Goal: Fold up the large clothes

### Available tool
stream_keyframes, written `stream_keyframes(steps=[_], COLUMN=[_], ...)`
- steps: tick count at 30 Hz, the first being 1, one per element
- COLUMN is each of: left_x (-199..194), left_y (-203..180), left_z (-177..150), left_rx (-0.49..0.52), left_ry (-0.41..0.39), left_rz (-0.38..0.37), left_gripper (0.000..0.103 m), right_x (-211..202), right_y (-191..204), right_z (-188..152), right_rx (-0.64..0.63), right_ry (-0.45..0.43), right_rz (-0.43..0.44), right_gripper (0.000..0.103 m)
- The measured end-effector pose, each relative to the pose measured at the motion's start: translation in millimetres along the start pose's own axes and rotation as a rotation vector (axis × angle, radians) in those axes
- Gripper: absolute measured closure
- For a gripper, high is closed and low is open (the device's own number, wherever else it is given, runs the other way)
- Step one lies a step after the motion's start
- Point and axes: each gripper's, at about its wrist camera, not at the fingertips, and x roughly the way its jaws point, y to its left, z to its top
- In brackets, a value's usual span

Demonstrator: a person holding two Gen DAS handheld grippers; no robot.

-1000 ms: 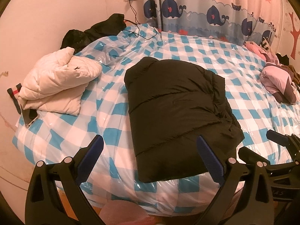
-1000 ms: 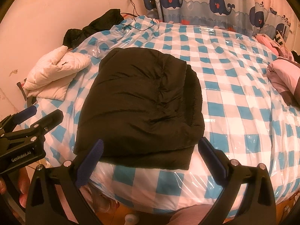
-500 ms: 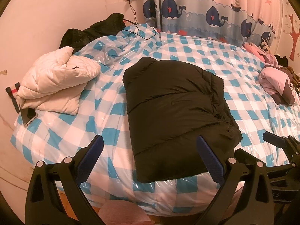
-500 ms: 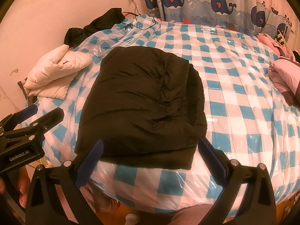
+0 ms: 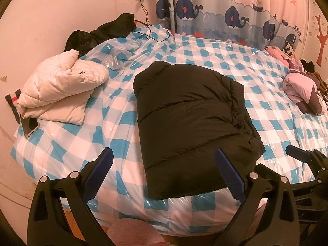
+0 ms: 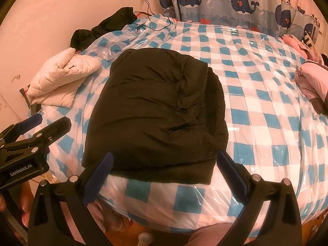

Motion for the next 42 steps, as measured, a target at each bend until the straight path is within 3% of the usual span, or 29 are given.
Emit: stream_keyframes(steps=[20,29,31,36,42], left_x=[1.5,12.0,10.5,3.4,17.5], left_y=[0.3,-0.7,-0.1,0.5,-0.3], left_z=[0.9,-4.8,-4.1,0.9,2.6], left_rx=[-0.003,-0.054,-0.05,-0.03,-0.032], left_ry=[0.002,0.021,-0.013,-0.063,0.014], left_rz=[-0.005,-0.072,-0.104,-0.074,-0.051], left_gripper=[0.008,0.008,0.008,0.008,0.008], right_x=[0.2,6.0,6.6,5.4,-0.2], right_y=[-3.8,-8.0,-11.7,-17.2,-27.6], right_z=[0.1,-5.7,-5.0,-4.7,-2.3], right_rx=[0.002,0.016,0.021,0.032,0.048], right_ry=[0.002,0.011,0.016,0.015,0.004], right_rz=[0.006,0.016,0.022,0.026,0.03], right_gripper=[0.006,0.006,0.006,0.006,0.006])
